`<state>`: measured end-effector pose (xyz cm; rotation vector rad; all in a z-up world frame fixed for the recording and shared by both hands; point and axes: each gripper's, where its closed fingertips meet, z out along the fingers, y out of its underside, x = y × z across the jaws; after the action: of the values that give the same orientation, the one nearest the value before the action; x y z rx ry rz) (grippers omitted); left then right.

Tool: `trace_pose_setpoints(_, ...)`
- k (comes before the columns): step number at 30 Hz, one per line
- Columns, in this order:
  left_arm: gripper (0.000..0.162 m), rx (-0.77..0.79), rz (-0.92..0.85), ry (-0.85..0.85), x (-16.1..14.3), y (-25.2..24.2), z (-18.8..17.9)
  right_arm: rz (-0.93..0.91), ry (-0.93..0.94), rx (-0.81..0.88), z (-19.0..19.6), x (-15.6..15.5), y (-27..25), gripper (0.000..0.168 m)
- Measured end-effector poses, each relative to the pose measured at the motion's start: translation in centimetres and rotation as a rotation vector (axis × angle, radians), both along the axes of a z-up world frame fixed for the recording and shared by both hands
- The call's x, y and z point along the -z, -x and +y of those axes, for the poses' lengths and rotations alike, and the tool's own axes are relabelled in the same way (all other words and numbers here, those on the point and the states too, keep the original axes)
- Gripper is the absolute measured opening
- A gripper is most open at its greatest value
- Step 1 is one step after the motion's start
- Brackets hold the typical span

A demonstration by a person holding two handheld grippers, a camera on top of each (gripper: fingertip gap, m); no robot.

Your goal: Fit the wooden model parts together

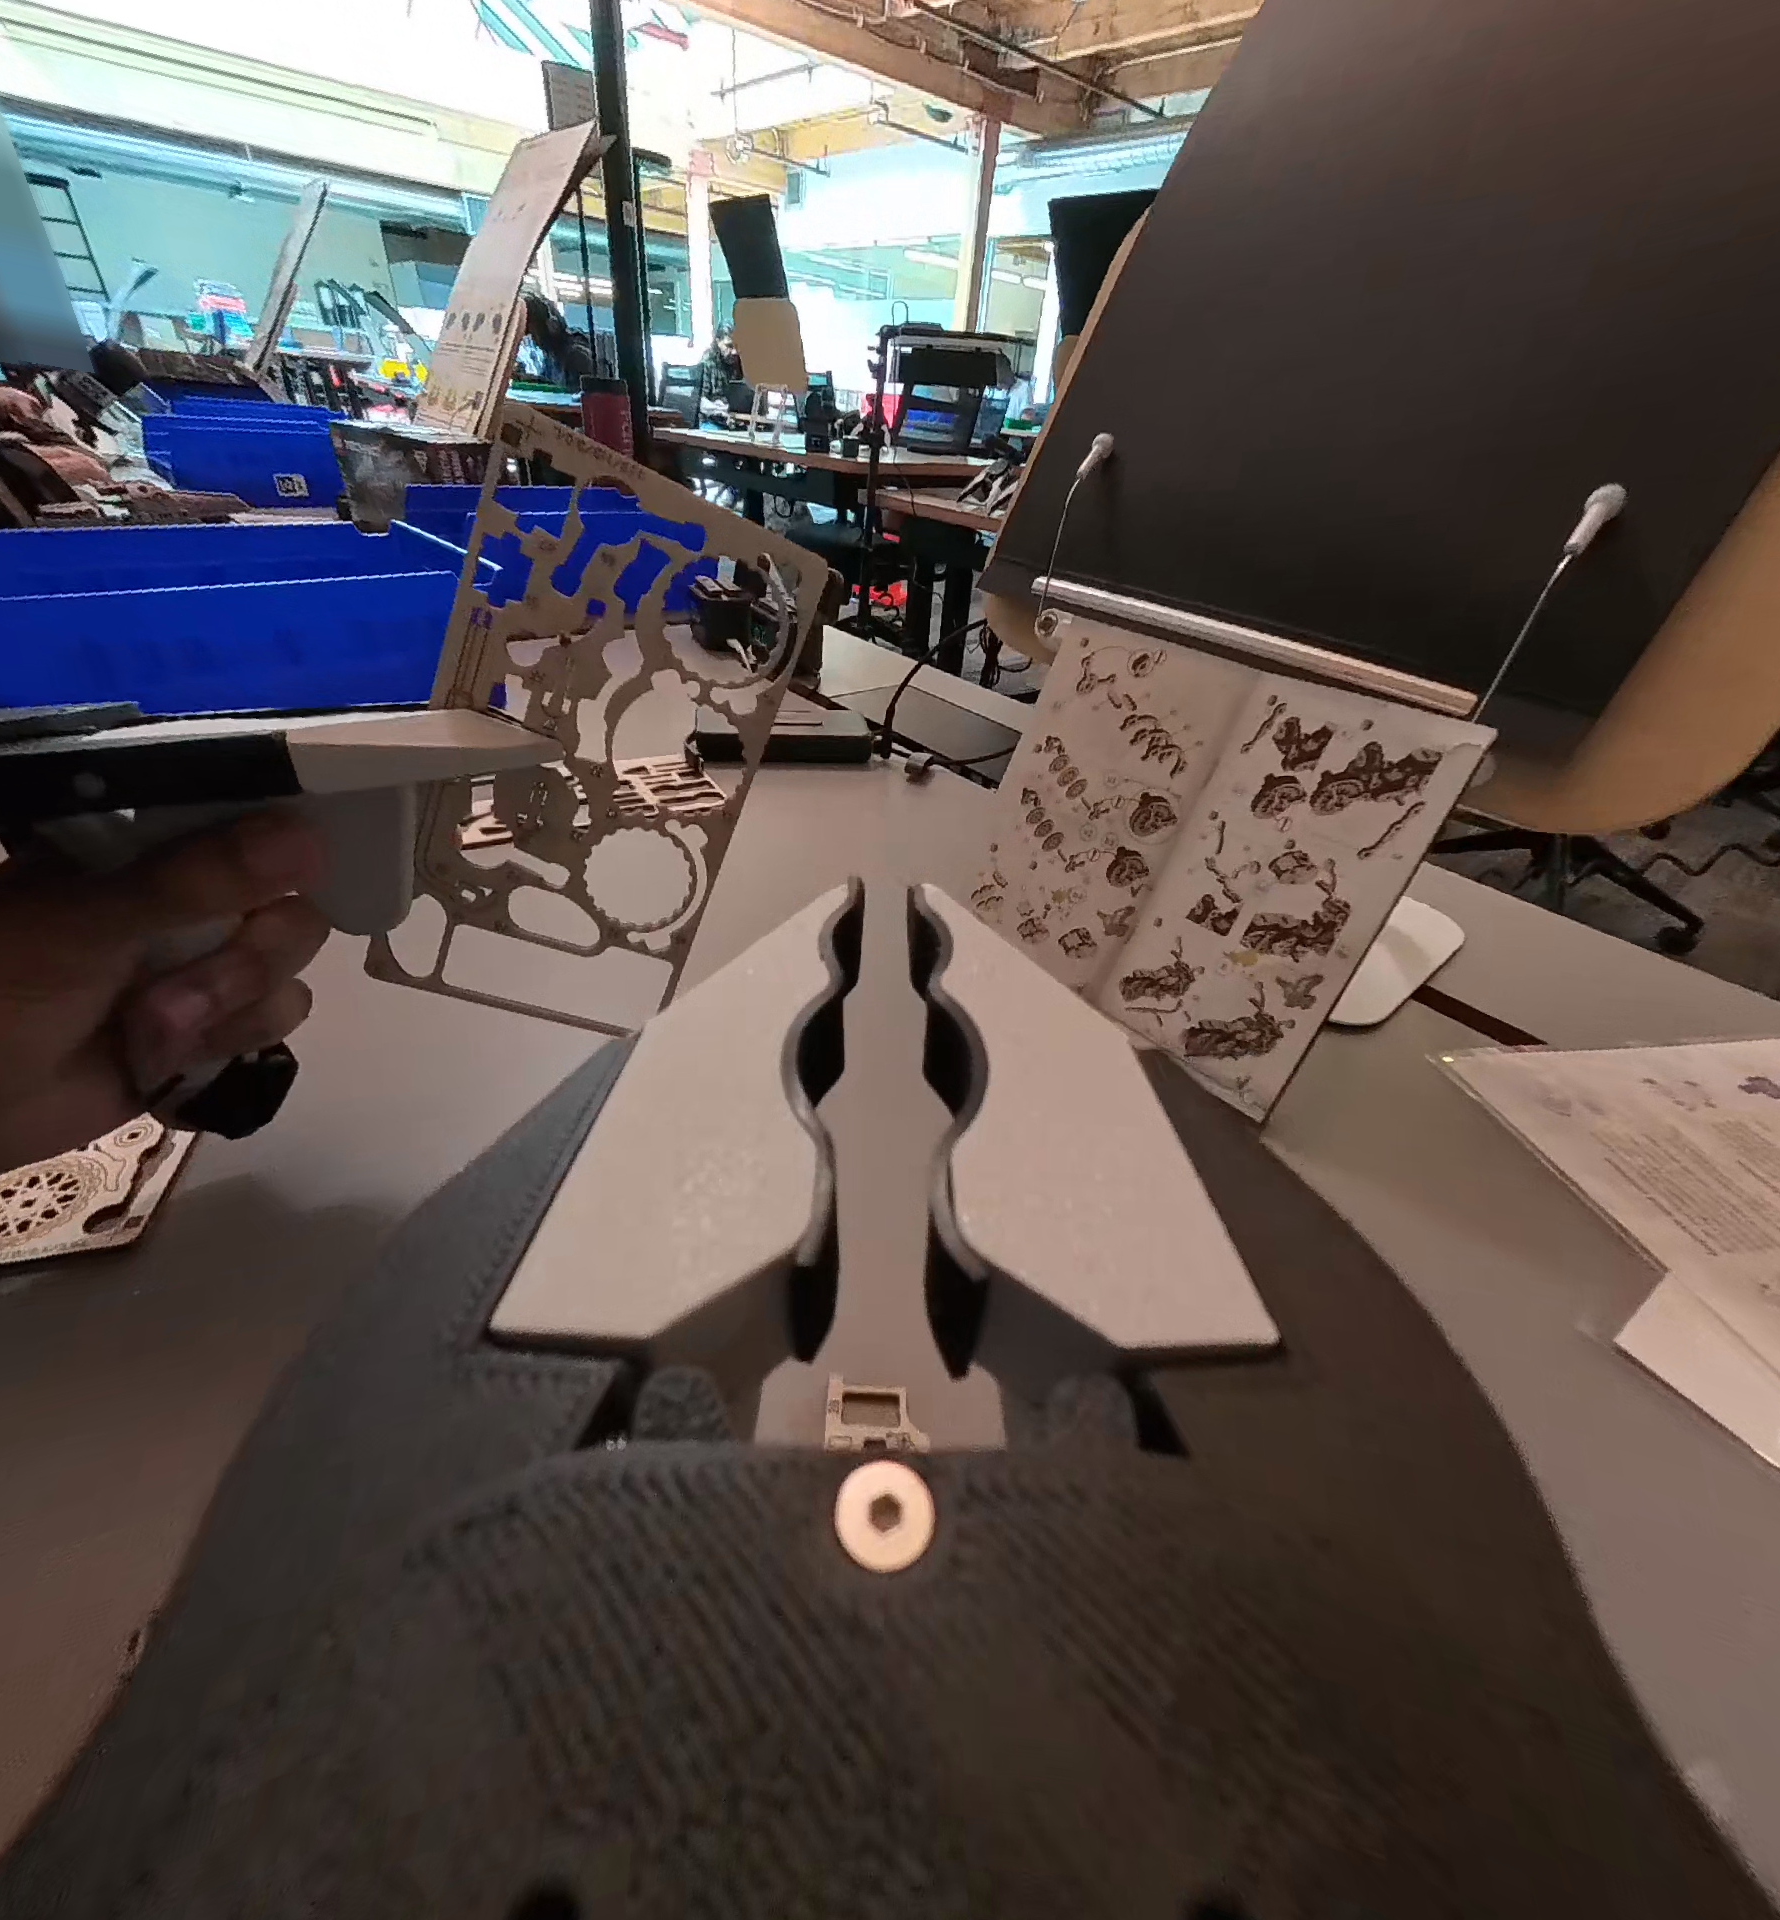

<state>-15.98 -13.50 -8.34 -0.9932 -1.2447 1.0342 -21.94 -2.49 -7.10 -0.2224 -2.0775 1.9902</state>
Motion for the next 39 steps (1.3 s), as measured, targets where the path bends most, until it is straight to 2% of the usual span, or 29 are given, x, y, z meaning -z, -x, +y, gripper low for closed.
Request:
trace_pose_setpoints(7, 0.0, 0.018, -0.015, -0.044, 0.5, 0.2, -0.1, -0.014, -0.033, -0.015, -0.3, 1.2, 0.0, 0.007)
trace_pose_setpoints(10, 0.0, 0.133, 0.0, -0.11, 0.3, 0.3, 1.3, -0.009, -0.039, -0.023, -0.5, 1.4, -0.2, 0.007)
trace_pose_setpoints(14, 0.0, 0.32, 0.008, -0.283, 0.4, 0.4, 3.3, 0.014, -0.035, -0.047, -0.7, 1.1, -1.0, 0.008)
trace_pose_setpoints(19, 0.0, 0.394, -0.017, -0.405, 1.1, 0.7, 4.1, 0.063, -0.012, -0.106, -1.3, 0.2, -2.9, 0.01)
trace_pose_setpoints(26, 0.0, 0.445, -0.055, -0.305, 1.6, 0.6, 7.4, 0.244, -0.087, -0.119, -2.2, -0.4, -5.6, 0.012)
trace_pose_setpoints(32, 0.0, 0.437, -0.033, -0.107, 0.8, 0.0, 10.1, 0.231, -0.112, -0.093, -2.2, -0.6, -5.7, 0.01)
trace_pose_setpoints(39, 0.0, 0.354, -0.046, 0.01, 1.0, 0.1, 10.2, 0.215, -0.141, -0.084, -2.1, -0.6, -5.7, 0.0)
